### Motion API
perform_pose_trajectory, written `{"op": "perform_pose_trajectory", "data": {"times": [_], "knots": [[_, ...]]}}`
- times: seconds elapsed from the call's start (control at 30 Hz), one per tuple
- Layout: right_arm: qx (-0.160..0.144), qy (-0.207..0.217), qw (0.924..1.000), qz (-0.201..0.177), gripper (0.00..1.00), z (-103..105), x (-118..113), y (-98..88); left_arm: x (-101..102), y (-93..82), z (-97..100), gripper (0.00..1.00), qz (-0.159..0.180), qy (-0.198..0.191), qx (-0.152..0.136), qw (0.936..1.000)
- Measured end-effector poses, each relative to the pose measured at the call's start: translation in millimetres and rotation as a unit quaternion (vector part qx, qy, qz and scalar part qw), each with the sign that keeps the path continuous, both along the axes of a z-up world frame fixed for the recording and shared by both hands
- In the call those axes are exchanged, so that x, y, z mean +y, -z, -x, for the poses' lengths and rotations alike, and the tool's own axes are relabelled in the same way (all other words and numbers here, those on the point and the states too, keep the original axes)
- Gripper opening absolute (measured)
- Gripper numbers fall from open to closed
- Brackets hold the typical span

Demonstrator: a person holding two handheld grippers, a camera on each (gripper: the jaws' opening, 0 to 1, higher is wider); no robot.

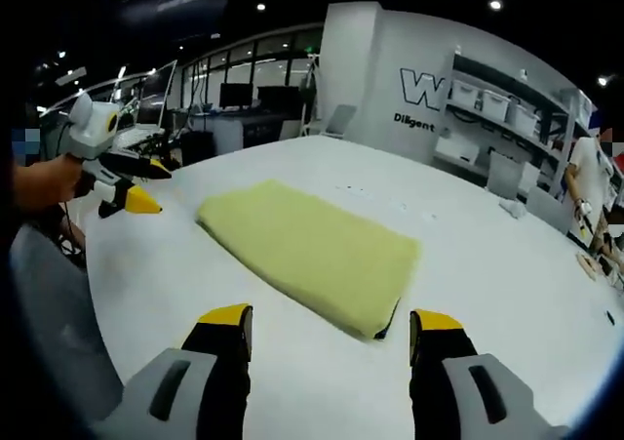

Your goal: Fold the garment on the visible template until the final outline fits inside the template.

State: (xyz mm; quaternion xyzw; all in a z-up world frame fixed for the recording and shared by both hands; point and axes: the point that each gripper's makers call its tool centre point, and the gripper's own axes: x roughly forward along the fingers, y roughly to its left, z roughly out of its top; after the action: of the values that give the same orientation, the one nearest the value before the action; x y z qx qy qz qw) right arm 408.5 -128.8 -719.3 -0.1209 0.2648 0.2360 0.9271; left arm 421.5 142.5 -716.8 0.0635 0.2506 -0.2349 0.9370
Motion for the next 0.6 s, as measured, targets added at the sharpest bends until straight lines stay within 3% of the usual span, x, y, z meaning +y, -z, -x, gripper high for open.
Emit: {"op": "perform_pose_trajectory", "data": {"times": [0.23,0.6], "knots": [[0.037,0.005,0.9993,-0.009,0.62,11,-8,21.6,1,17.2,10.5,0.63,0.007,-0.002,0.028,0.9996],[0.068,0.011,0.9976,-0.007,0.59,5,-19,45.2,12,30.3,1.5,0.6,0.009,-0.016,0.05,0.9986]]}}
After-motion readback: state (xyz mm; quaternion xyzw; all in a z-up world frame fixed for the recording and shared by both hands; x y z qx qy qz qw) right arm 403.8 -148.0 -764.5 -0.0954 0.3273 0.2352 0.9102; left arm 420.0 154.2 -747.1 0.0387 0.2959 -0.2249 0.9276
